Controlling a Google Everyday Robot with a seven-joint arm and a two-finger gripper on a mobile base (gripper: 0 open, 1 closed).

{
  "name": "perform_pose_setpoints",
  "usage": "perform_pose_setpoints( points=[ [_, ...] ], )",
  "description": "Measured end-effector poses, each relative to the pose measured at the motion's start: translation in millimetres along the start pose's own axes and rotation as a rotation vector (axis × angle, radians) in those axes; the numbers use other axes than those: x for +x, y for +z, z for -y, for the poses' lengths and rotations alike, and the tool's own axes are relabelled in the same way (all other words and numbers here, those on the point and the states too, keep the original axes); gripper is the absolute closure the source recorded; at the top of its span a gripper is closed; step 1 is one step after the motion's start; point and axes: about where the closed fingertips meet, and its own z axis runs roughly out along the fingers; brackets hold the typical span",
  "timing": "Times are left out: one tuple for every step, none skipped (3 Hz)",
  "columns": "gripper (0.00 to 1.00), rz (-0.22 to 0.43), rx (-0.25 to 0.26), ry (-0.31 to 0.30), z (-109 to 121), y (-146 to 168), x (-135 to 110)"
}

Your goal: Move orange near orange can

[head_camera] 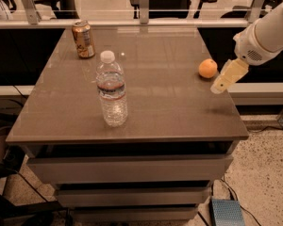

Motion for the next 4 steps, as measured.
perform_pose_setpoints(
  points=[
    [0.00,0.042,-0.008,0.081,21.3,26.4,1.7],
    [0.00,0.081,-0.027,0.154,31.5,46.4,5.5],
    [0.00,0.116,-0.049,0.204,35.0,59.6,5.6],
    [0.00,0.143,-0.073,0.228,33.8,69.4,-1.3]
  ],
)
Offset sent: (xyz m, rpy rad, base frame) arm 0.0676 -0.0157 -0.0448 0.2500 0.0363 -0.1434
